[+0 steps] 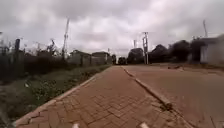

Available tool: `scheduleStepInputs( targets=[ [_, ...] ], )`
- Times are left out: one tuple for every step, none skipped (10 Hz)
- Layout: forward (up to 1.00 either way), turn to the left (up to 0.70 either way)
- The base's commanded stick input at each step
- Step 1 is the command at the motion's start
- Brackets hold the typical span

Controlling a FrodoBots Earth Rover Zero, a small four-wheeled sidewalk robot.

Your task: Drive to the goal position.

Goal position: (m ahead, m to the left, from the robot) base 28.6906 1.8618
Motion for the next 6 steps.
scheduleStepInputs(
  targets=[
    [0.7,0.0],
    [0.7,0.0],
    [0.7,0.0],
    [0.7,0.0],
    [0.7,0.0],
    [0.7,0.0]
  ],
)
